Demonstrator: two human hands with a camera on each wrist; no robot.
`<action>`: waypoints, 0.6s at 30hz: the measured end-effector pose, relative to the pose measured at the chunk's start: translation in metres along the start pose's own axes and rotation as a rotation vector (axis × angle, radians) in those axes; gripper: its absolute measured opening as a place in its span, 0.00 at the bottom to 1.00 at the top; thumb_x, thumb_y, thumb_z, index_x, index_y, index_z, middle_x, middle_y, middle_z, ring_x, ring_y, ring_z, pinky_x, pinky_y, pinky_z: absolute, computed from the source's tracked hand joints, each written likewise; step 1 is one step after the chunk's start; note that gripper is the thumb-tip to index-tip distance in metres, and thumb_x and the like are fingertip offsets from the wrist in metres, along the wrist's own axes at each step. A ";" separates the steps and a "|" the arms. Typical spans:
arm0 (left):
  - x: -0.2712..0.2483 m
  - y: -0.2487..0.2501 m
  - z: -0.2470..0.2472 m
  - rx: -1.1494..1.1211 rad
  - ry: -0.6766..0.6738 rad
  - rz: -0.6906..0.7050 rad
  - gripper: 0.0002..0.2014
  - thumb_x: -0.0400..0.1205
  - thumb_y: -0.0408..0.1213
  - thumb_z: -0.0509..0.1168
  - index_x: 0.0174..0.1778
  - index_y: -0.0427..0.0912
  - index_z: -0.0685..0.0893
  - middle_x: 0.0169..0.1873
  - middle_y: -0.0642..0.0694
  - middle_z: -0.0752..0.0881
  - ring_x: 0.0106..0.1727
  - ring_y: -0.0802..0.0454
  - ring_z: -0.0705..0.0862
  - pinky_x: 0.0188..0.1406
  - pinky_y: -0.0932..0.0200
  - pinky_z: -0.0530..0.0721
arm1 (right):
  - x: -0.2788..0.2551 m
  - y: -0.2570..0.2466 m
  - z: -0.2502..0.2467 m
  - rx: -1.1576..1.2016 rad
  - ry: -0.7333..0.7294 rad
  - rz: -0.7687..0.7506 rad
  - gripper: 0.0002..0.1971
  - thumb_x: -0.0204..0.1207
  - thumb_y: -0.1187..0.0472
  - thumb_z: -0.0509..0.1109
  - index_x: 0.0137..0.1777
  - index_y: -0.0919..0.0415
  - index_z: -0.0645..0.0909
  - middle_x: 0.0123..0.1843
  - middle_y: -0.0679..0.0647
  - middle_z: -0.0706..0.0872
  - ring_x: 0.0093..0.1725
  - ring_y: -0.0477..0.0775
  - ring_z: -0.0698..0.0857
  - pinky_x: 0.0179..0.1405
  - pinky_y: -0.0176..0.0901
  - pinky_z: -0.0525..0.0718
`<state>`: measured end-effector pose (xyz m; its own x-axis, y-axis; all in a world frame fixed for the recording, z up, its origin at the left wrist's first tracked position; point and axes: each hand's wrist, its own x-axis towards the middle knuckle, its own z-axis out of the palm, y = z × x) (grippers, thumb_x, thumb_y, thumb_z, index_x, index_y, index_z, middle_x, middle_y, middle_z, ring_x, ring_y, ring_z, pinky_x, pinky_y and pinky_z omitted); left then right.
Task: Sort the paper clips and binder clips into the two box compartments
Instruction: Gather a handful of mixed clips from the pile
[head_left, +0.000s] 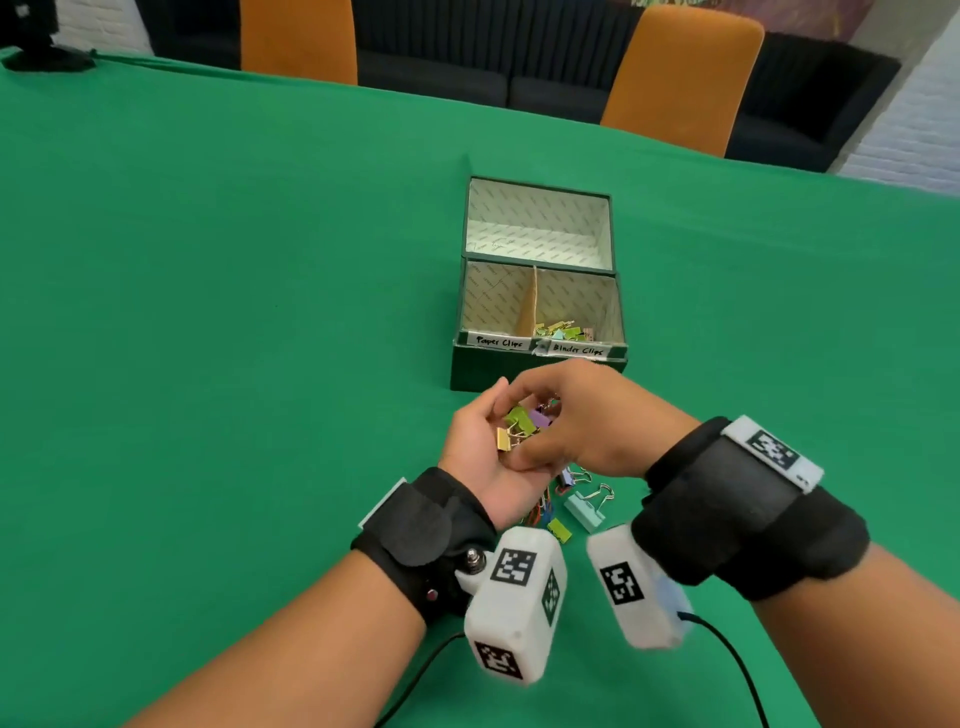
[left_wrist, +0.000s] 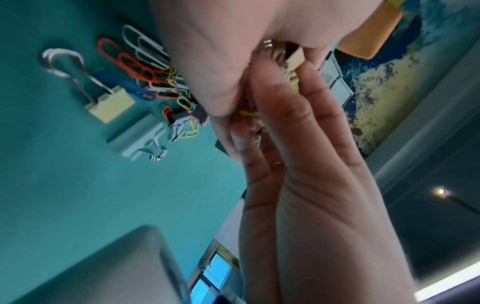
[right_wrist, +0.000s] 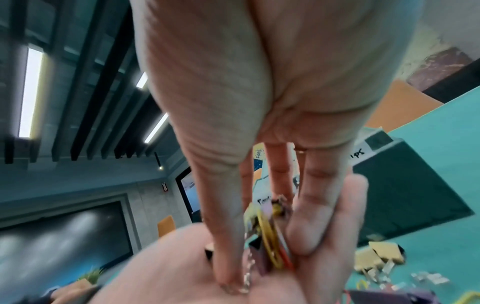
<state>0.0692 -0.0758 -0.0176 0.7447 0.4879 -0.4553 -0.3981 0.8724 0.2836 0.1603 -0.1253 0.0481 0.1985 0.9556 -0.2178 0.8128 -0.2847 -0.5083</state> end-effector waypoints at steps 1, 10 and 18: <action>0.000 0.001 -0.001 -0.023 0.035 0.014 0.14 0.86 0.43 0.58 0.42 0.39 0.82 0.30 0.41 0.86 0.25 0.47 0.86 0.31 0.58 0.86 | 0.000 -0.001 -0.002 0.003 0.002 -0.004 0.21 0.63 0.54 0.83 0.54 0.37 0.85 0.50 0.44 0.84 0.36 0.38 0.79 0.37 0.36 0.79; 0.003 0.025 -0.013 -0.079 0.045 0.095 0.20 0.86 0.40 0.55 0.53 0.25 0.83 0.43 0.30 0.88 0.39 0.36 0.90 0.50 0.41 0.87 | -0.007 0.008 -0.024 0.015 0.147 0.024 0.25 0.67 0.40 0.77 0.66 0.38 0.80 0.61 0.43 0.85 0.54 0.41 0.83 0.58 0.42 0.81; 0.007 0.043 -0.026 -0.145 0.097 0.144 0.18 0.85 0.38 0.58 0.48 0.22 0.84 0.39 0.31 0.88 0.37 0.38 0.90 0.39 0.46 0.90 | -0.026 0.035 0.021 -0.278 -0.233 0.370 0.63 0.48 0.27 0.80 0.81 0.45 0.53 0.74 0.57 0.67 0.71 0.61 0.77 0.69 0.53 0.76</action>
<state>0.0434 -0.0343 -0.0305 0.6221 0.6022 -0.5002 -0.5746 0.7852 0.2307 0.1717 -0.1618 0.0187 0.3990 0.7432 -0.5370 0.8324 -0.5392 -0.1279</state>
